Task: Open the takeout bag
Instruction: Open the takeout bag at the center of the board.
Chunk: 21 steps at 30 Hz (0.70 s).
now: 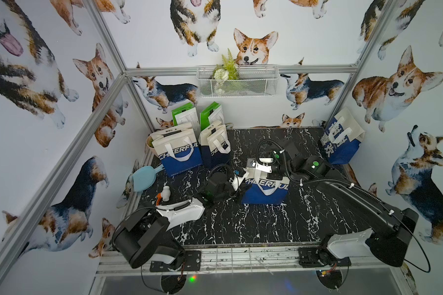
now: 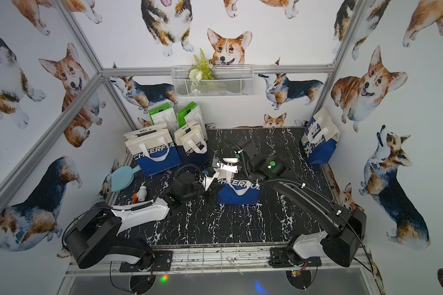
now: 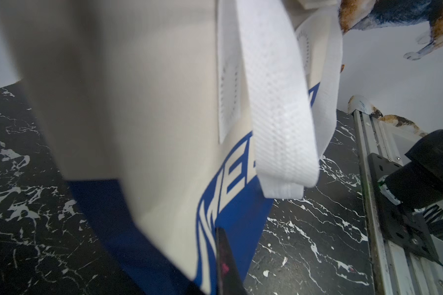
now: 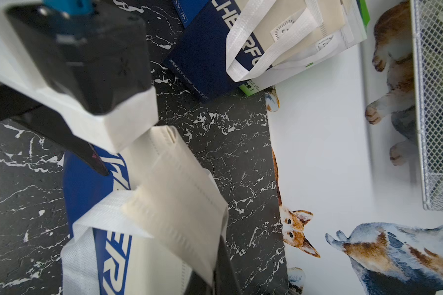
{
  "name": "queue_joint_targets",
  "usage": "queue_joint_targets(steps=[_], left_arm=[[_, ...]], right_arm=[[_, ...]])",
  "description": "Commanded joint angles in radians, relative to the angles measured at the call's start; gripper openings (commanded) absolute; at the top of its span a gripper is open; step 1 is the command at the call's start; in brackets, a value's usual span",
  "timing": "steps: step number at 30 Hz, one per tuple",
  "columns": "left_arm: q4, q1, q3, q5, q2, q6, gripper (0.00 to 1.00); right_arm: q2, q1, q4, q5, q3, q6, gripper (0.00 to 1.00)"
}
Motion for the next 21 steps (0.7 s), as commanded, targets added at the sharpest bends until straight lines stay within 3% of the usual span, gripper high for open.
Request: queue_joint_targets(steps=[1, 15, 21], left_arm=[[-0.057, 0.001, -0.005, -0.018, 0.0, 0.005, 0.0], [-0.089, 0.002, 0.014, -0.018, 0.022, 0.026, 0.0], [-0.098, 0.001, 0.018, -0.023, 0.025, 0.03, 0.0]], right_arm=[[0.003, -0.001, -0.093, -0.002, 0.046, -0.025, 0.0], [0.173, -0.048, -0.464, -0.095, 0.423, -0.1, 0.0], [0.277, -0.05, -0.583, -0.058, 0.557, -0.12, 0.0]])
